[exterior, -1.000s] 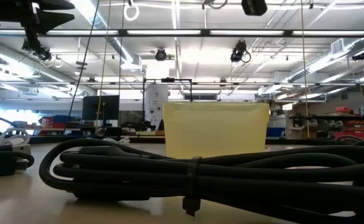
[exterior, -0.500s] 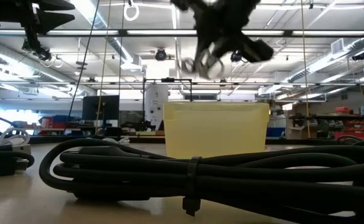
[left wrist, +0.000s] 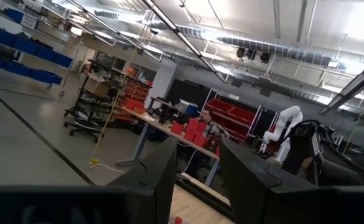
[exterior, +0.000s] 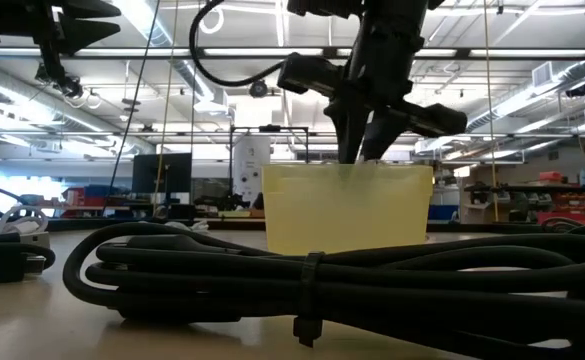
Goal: Pick and place USB-C Cables
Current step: Put the white charger cable into the yellow bin
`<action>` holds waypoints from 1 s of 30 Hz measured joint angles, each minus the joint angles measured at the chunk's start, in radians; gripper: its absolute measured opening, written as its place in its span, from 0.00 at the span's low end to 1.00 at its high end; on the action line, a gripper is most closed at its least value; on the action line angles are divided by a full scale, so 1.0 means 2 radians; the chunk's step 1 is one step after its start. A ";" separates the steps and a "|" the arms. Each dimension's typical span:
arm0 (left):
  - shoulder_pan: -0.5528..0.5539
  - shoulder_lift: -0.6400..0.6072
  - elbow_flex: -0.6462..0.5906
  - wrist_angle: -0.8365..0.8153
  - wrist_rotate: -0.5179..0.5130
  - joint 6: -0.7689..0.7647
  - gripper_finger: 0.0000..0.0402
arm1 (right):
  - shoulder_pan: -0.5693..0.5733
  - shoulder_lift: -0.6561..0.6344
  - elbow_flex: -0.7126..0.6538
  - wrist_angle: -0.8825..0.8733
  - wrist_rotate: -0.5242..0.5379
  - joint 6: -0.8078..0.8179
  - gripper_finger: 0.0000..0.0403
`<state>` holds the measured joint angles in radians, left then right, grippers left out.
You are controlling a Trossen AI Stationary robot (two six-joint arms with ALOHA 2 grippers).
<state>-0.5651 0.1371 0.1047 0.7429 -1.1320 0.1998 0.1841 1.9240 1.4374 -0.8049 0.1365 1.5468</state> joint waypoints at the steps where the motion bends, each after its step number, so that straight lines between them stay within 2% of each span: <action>1: 0.000 0.000 0.000 0.000 0.000 0.002 0.32 | -0.001 0.001 0.000 -0.001 0.000 0.000 0.09; 30: 0.000 0.000 0.000 -0.004 0.000 0.003 0.32 | -0.004 0.003 0.000 -0.028 0.023 -0.012 0.09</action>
<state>-0.5648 0.1371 0.1055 0.7349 -1.1322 0.2058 0.1752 1.9308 1.4376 -0.8616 0.1825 1.5230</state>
